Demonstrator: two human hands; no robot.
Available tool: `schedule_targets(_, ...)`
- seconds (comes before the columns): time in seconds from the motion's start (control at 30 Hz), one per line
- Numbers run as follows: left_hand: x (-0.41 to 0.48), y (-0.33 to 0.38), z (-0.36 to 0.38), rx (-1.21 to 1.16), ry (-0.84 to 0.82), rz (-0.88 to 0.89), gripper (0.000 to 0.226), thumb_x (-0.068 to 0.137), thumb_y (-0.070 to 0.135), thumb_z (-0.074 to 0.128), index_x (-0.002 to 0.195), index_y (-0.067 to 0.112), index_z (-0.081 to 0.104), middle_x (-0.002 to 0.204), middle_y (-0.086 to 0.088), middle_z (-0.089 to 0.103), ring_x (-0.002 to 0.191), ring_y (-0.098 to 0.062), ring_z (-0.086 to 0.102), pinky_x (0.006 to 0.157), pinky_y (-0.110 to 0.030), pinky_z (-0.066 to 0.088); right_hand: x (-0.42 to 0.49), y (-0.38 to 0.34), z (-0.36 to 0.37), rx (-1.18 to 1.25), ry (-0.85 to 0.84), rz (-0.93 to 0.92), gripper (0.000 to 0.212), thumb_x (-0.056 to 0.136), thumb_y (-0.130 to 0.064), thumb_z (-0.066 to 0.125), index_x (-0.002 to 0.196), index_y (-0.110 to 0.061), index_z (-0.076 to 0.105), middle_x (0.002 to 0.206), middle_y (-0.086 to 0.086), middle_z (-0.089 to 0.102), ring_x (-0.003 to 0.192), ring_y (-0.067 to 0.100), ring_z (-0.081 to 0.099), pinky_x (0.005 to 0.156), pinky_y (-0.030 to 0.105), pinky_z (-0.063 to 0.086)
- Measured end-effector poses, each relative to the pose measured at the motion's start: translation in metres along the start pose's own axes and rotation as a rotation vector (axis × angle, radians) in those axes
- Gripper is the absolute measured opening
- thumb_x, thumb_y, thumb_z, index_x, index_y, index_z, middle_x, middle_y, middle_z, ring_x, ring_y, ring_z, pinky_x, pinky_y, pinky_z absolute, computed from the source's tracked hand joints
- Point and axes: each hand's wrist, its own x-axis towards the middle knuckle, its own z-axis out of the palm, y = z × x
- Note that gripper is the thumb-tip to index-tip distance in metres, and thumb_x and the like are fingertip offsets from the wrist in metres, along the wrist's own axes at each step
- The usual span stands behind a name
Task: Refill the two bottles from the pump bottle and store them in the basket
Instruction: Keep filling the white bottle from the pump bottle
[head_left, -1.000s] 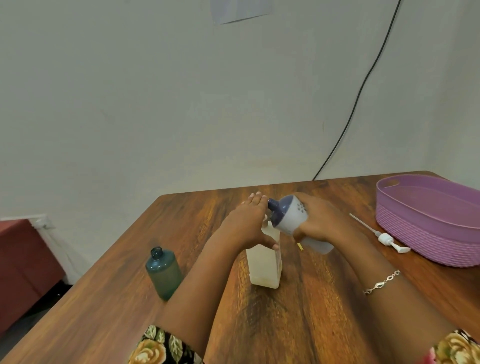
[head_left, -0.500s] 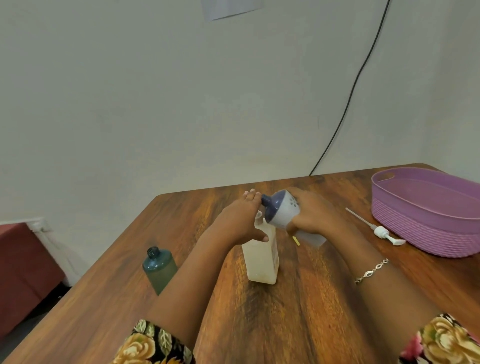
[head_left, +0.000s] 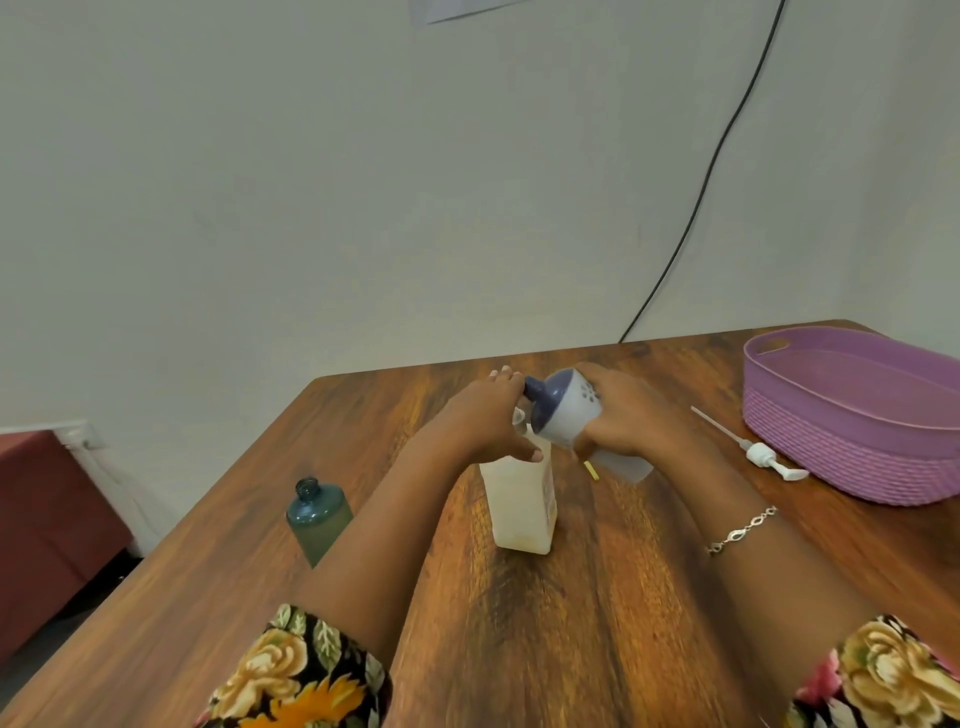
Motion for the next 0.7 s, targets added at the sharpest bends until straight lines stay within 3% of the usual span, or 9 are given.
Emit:
schedule_targets(0.23, -0.002, 0.005, 0.011, 0.062, 0.069, 0.011, 0.065, 0.085, 0.005, 0.061, 0.142, 0.016, 0.03, 0.151, -0.006, 0.028, 0.128, -0.022, 0.038, 0.097, -0.026, 0.038, -0.004, 0.004, 0.005, -0.006, 0.013, 0.004, 0.069, 0.059, -0.016, 0.08, 0.119, -0.023, 0.048, 0.103, -0.001, 0.05, 0.091, 0.016, 0.046, 0.069, 0.03, 0.04)
schedule_targets(0.43, -0.008, 0.0, 0.008, -0.016, 0.05, 0.019, 0.068, 0.085, 0.011, 0.064, 0.142, 0.019, 0.029, 0.155, -0.003, 0.02, 0.133, -0.022, 0.034, 0.098, -0.025, 0.036, -0.004, 0.003, 0.003, 0.016, -0.007, -0.004, 0.068, 0.058, -0.019, 0.08, 0.118, -0.023, 0.048, 0.101, -0.001, 0.051, 0.092, 0.019, 0.05, 0.07, 0.032, 0.045)
schedule_targets(0.57, 0.0, 0.001, 0.0, -0.047, 0.079, 0.035, 0.054, 0.086, 0.013, 0.063, 0.135, 0.02, 0.041, 0.14, -0.003, 0.042, 0.116, -0.018, 0.048, 0.084, -0.019, 0.037, 0.0, 0.002, -0.002, 0.022, 0.008, 0.0, 0.066, 0.058, -0.019, 0.08, 0.116, -0.023, 0.049, 0.101, 0.0, 0.053, 0.091, 0.02, 0.052, 0.072, 0.034, 0.048)
schedule_targets(0.63, 0.003, 0.001, 0.004, -0.024, 0.115, 0.026, 0.051, 0.087, 0.009, 0.06, 0.134, 0.021, 0.042, 0.138, -0.003, 0.043, 0.107, -0.015, 0.049, 0.078, -0.017, 0.036, 0.001, 0.004, -0.001, 0.023, 0.001, 0.005, 0.068, 0.058, -0.018, 0.08, 0.118, -0.023, 0.05, 0.105, 0.002, 0.054, 0.094, 0.021, 0.052, 0.076, 0.037, 0.05)
schedule_targets(0.7, 0.004, 0.0, 0.013, 0.015, 0.12, 0.013, 0.058, 0.087, 0.007, 0.059, 0.139, 0.018, 0.035, 0.147, -0.004, 0.034, 0.119, -0.019, 0.046, 0.084, -0.02, 0.038, 0.0, 0.005, 0.003, 0.016, -0.007, 0.009, 0.07, 0.058, -0.017, 0.08, 0.12, -0.023, 0.048, 0.106, 0.001, 0.053, 0.097, 0.021, 0.051, 0.078, 0.037, 0.049)
